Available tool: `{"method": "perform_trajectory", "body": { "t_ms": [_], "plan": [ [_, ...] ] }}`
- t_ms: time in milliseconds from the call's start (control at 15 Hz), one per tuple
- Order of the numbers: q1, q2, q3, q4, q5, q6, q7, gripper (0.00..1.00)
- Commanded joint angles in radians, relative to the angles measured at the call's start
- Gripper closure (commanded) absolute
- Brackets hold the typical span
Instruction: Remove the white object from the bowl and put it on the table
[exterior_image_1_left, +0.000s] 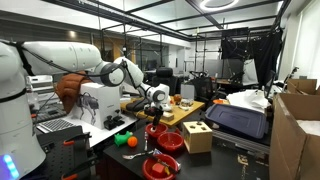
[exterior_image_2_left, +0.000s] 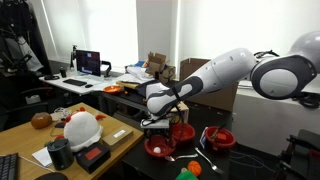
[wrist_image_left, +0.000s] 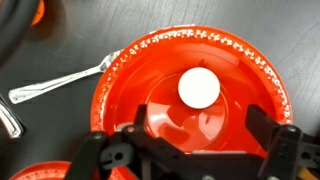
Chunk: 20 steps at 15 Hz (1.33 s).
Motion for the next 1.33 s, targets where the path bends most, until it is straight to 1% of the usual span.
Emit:
{"method": "perform_trajectory", "body": {
  "t_ms": [0, 600, 733, 867, 933, 1067, 1133, 1200, 1267],
  "plan": [
    [-0.001, 0.000, 0.004, -0.013, 0.010, 0.012, -0.005, 0.00],
    [0.001, 0.003, 0.014, -0.039, 0.017, 0.010, -0.007, 0.00],
    [-0.001, 0.003, 0.017, -0.038, 0.019, 0.007, -0.010, 0.26],
    [-0.004, 0.003, 0.021, -0.040, 0.022, 0.005, -0.014, 0.42],
    [-0.004, 0.003, 0.022, -0.042, 0.024, 0.006, -0.013, 0.51],
    [-0.006, 0.003, 0.026, -0.044, 0.027, 0.006, -0.017, 0.65],
    [-0.006, 0.003, 0.028, -0.045, 0.028, 0.006, -0.019, 0.73],
    [-0.007, 0.003, 0.030, -0.047, 0.030, 0.006, -0.021, 0.80],
    [-0.009, 0.003, 0.032, -0.047, 0.031, 0.006, -0.023, 0.83]
  ]
}}
